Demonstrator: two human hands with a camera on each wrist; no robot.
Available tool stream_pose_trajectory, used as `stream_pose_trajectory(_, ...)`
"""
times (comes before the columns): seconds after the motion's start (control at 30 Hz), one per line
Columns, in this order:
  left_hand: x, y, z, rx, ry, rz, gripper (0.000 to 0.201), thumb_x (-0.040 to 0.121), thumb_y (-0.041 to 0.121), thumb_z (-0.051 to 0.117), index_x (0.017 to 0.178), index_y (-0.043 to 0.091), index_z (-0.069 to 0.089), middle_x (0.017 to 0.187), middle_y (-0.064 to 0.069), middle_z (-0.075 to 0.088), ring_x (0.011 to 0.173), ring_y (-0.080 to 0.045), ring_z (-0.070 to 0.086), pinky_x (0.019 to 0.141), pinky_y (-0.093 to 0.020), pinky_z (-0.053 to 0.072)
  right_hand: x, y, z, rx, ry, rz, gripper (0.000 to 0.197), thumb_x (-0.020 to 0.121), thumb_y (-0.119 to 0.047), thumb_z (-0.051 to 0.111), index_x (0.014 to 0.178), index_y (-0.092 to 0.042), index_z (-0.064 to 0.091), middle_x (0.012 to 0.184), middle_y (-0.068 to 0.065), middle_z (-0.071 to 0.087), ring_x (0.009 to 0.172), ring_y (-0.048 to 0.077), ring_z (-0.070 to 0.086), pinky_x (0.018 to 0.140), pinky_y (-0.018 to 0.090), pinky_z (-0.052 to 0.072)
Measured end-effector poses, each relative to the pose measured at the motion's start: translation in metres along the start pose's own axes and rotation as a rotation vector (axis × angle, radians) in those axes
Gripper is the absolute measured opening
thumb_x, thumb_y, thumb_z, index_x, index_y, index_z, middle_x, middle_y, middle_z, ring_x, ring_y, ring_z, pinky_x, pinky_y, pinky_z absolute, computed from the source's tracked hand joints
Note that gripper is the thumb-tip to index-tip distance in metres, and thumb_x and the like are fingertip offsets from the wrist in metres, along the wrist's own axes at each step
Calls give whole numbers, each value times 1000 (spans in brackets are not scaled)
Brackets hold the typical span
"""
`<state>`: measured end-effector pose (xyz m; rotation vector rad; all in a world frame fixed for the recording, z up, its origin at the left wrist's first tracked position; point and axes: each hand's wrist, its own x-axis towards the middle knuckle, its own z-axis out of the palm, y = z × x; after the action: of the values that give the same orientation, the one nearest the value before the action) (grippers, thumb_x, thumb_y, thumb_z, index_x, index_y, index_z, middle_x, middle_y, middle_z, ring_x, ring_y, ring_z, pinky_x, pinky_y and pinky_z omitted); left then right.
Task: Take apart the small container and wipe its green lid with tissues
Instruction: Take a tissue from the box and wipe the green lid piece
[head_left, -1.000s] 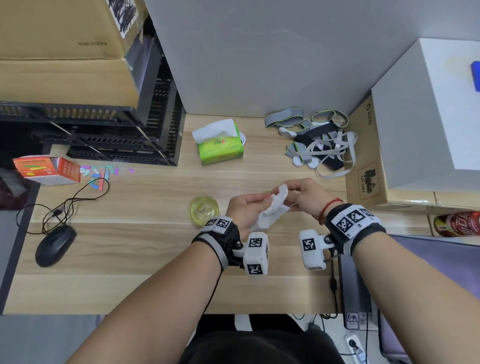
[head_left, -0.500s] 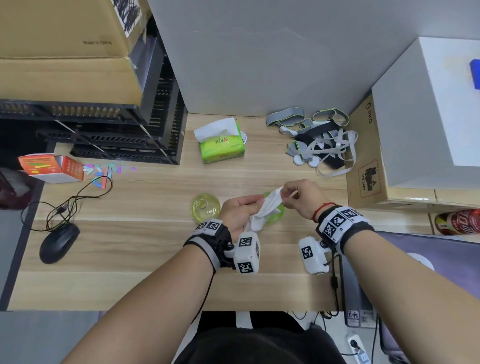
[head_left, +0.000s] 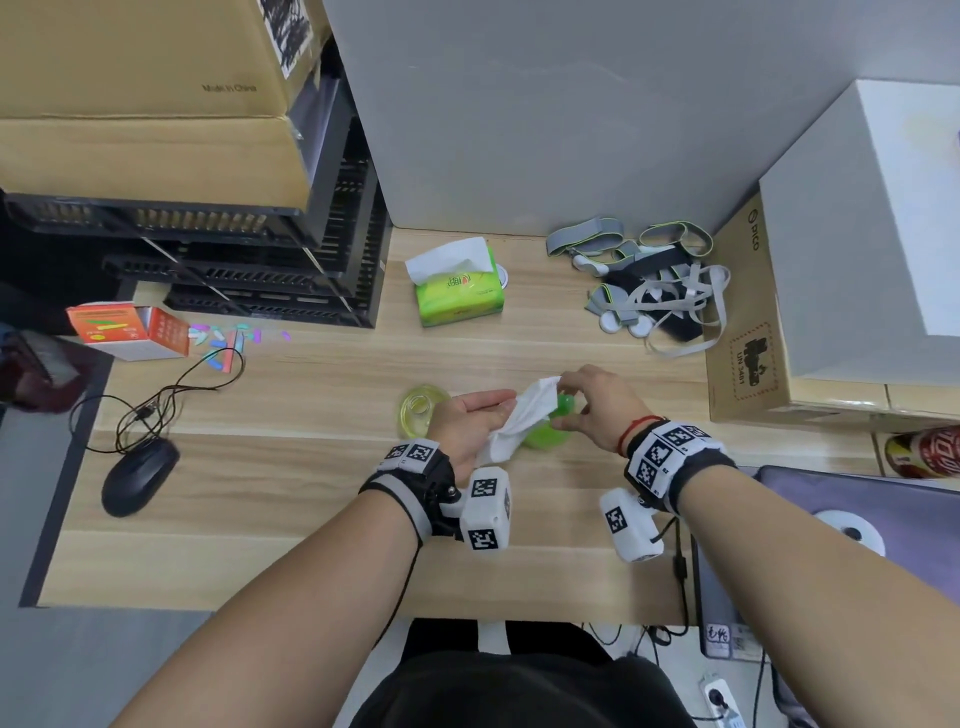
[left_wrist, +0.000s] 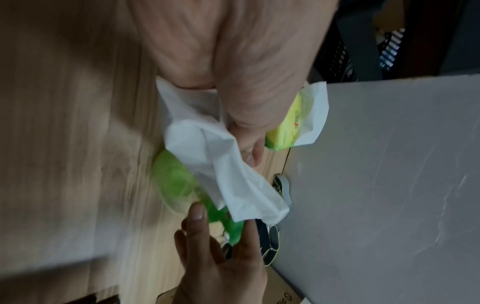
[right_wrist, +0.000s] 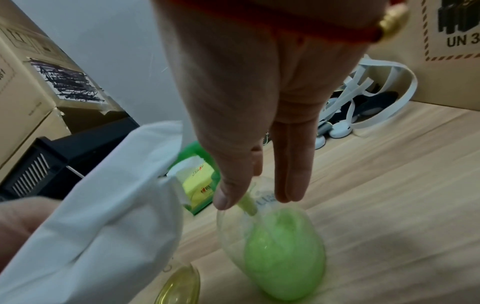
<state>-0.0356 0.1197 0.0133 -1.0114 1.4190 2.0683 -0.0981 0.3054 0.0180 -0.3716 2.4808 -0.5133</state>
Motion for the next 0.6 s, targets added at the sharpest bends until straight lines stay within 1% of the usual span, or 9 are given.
stream_pose_trajectory(0.07,-2,7,-12,1,22,14,20,82,3,73,100,8,71,91,-10,75,74,-18,73,59,-25,59,-2,0,-5,19,-27,26,45,72,-25,82,113,-22,63,111,6,59,79,18,58,84,37,53)
stream_pose_trajectory(0.17,-2,22,-20,4,63,88,21,83,1,71,101,10,70,93,-10,74,76,-20,71,63,-28,58,-2,-4,-21,-15,-106,42,68,68,-6,80,127,-26,52,116,5,50,87,20,58,77,30,48)
stream_pose_trajectory(0.23,-1,33,-20,34,94,138,22,81,1,72,97,17,71,97,-10,74,77,-20,71,68,-31,59,1,-16,-41,14,-69,16,69,69,-2,75,128,-25,49,119,8,49,88,22,59,75,28,46)
stream_pose_trajectory(0.27,-2,37,-19,52,105,158,23,79,3,73,94,21,71,100,-11,74,81,-21,72,74,-35,60,2,-24,-52,48,-22,-13,65,70,-5,76,126,-26,51,120,8,50,88,23,61,74,28,47)
stream_pose_trajectory(0.33,-4,47,-13,70,111,172,25,75,9,76,94,24,69,107,-12,73,92,-26,72,87,-44,58,2,-48,-67,131,51,-108,53,70,-23,80,117,-30,56,117,5,55,84,21,65,77,32,53)
stream_pose_trajectory(0.37,-5,51,-10,63,100,171,26,74,10,76,95,24,68,109,-13,73,94,-27,72,87,-45,58,2,-60,-71,147,57,-157,49,69,-34,81,112,-32,59,114,3,59,81,20,66,79,34,55)
stream_pose_trajectory(0.43,-6,59,-4,0,57,160,24,80,8,73,98,21,66,110,-16,71,87,-29,71,76,-41,60,1,-80,-72,111,47,-221,47,66,-47,82,106,-28,67,106,2,64,78,19,66,80,34,54)
stream_pose_trajectory(0.5,-7,68,0,-79,9,134,22,85,5,70,101,18,64,105,-18,70,75,-27,70,63,-34,58,3,-91,-69,77,73,-211,46,66,-51,81,103,-24,72,99,2,68,77,17,65,78,32,53)
stream_pose_trajectory(0.6,-10,79,0,-139,-52,101,28,88,5,67,112,15,59,97,-15,71,71,-24,70,65,-34,58,5,-94,-67,111,140,-196,38,70,-43,81,101,-23,74,95,2,72,75,18,67,75,31,53)
